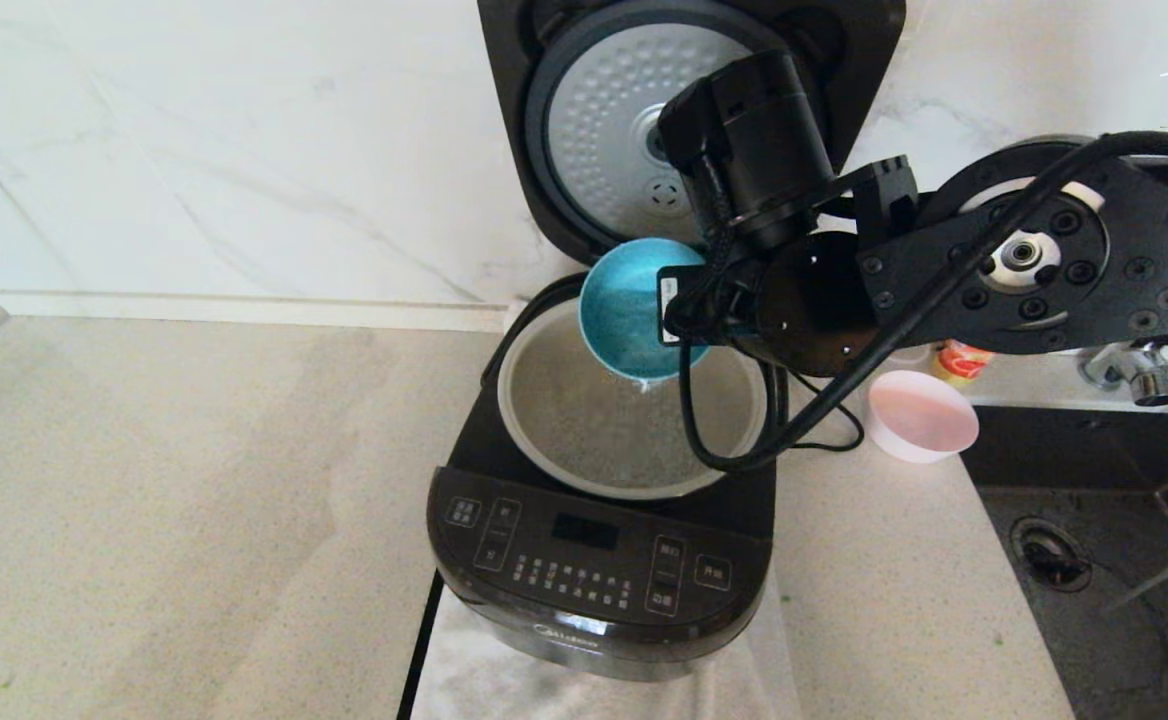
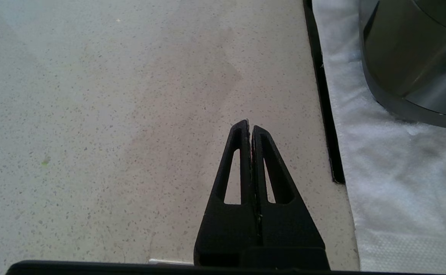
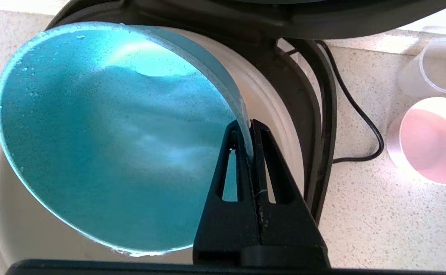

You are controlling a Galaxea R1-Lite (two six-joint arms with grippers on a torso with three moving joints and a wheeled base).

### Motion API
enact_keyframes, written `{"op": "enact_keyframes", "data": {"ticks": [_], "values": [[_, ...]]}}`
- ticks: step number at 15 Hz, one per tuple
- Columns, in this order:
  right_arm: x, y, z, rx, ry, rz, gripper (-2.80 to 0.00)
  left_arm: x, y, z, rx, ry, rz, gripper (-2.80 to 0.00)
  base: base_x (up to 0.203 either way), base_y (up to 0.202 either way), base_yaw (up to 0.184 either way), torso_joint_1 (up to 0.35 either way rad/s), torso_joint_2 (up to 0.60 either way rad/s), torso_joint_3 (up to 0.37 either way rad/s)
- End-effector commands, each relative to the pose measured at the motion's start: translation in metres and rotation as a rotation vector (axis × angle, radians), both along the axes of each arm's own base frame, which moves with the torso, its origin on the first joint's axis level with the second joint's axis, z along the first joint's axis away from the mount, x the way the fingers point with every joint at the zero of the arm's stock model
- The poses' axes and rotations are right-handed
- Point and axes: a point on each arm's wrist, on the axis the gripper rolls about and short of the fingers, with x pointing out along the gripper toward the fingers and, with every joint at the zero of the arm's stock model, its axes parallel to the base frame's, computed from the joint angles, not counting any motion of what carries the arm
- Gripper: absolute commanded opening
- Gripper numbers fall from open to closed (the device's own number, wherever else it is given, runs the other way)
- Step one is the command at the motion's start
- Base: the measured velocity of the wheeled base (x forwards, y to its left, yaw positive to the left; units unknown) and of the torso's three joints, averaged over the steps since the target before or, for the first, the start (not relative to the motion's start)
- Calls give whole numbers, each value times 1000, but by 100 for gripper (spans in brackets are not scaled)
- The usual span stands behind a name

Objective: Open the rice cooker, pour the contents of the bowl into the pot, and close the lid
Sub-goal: Pour the water from the bowl into the rice cooker

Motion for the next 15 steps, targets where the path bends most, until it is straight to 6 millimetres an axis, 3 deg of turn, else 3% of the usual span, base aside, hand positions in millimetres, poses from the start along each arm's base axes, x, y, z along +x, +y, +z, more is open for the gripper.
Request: {"op": "enact_keyframes", "data": {"ticks": [1,10,15], "values": [[4,3,-1,11,-32,-21,-280,0,0,0,0,3,0,-280,0,0,0,0,0,0],[18,11,1,32,-159,-111,-280,0,0,0,0,3,0,-280,0,0,0,0,0,0],[21,14,-9,49,-195,-143,-280,0,0,0,0,2,0,-280,0,0,0,0,0,0]]}}
